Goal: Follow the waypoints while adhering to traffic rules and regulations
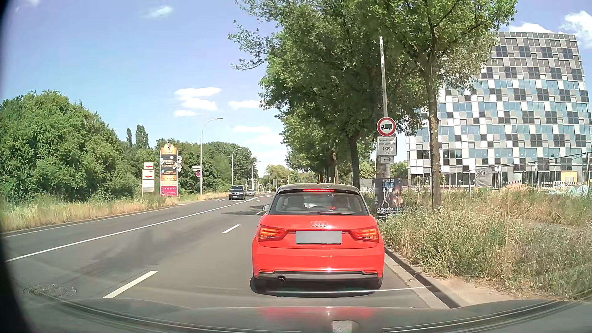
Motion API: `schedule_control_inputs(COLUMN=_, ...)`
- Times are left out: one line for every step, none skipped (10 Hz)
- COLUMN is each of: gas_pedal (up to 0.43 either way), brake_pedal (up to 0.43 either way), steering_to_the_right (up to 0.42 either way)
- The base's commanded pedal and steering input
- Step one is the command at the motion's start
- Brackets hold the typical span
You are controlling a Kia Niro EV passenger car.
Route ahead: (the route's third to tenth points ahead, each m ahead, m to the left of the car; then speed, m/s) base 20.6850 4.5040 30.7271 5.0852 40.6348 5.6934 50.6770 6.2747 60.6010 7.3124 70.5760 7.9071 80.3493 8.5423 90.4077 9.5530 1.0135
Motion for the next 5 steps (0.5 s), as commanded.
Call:
schedule_control_inputs(gas_pedal=0.0, brake_pedal=0.25, steering_to_the_right=-0.006)
schedule_control_inputs(gas_pedal=0.0, brake_pedal=0.25, steering_to_the_right=-0.006)
schedule_control_inputs(gas_pedal=0.0, brake_pedal=0.25, steering_to_the_right=-0.006)
schedule_control_inputs(gas_pedal=0.0, brake_pedal=0.25, steering_to_the_right=-0.006)
schedule_control_inputs(gas_pedal=0.0, brake_pedal=0.25, steering_to_the_right=-0.006)
